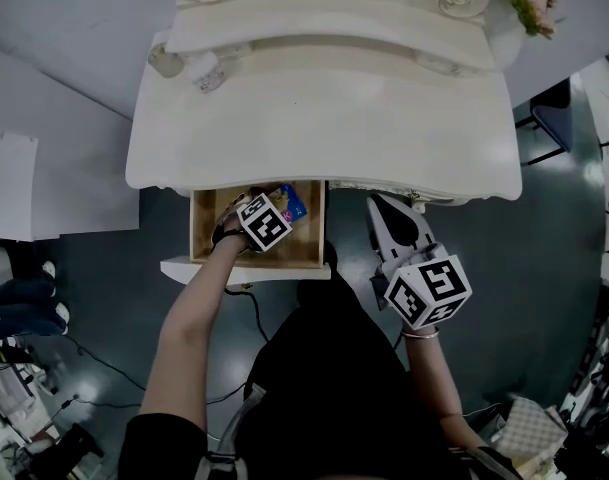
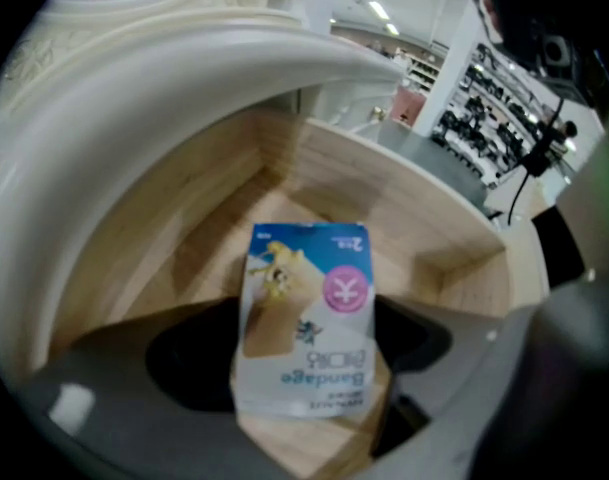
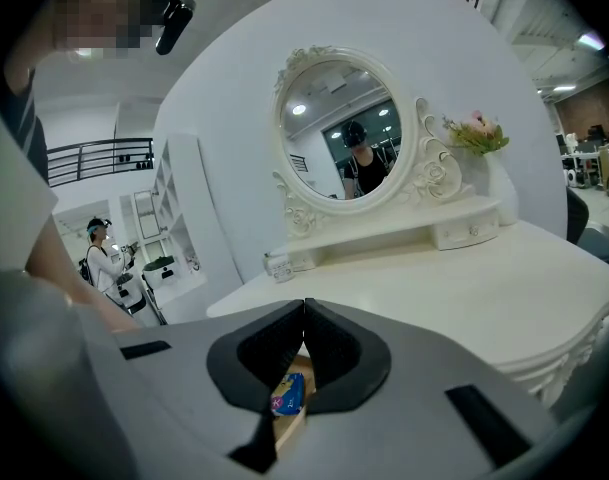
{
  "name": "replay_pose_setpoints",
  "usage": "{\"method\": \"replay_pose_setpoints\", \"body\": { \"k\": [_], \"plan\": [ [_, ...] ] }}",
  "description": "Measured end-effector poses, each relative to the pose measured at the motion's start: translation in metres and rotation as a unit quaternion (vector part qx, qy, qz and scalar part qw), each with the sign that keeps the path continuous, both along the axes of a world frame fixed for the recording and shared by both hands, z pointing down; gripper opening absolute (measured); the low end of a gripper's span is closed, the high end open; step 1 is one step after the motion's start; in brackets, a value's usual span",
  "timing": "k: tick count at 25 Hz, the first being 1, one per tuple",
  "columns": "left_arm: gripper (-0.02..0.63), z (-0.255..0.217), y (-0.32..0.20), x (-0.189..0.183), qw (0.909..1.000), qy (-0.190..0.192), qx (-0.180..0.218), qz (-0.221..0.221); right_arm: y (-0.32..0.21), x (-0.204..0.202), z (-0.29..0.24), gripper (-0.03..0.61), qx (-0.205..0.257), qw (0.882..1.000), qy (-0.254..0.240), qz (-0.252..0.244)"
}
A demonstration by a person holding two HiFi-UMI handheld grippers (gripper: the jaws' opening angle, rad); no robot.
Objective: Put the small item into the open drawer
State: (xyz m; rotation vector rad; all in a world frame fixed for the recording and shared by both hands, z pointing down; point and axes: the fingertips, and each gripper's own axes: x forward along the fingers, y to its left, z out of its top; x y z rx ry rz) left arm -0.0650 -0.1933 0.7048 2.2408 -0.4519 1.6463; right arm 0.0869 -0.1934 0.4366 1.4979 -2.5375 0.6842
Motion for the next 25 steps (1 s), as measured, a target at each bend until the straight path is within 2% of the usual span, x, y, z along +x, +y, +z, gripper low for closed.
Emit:
{"method": "replay_pose_setpoints", "body": {
  "k": [18, 22, 25],
  "plan": [
    [0.431, 0.011, -0.003, 0.004, 0.9999, -0.011, 0.002, 0.009, -0.006, -0.008, 0.007, 0.005, -0.009, 1.000, 0.005, -0.012],
    [0.443, 0.012, -0.002, 0.004, 0.9999, -0.011, -0.004, -0.003, -0.006, -0.014, 0.007, 0.005, -0.009, 1.000, 0.005, -0.019],
    [0.448, 0.006, -0.005, 0.003, 0.9999, -0.004, 0.007, -0.015, -0.006, -0.016, 0.007, 0.005, -0.009, 1.000, 0.005, -0.023]
  ]
}}
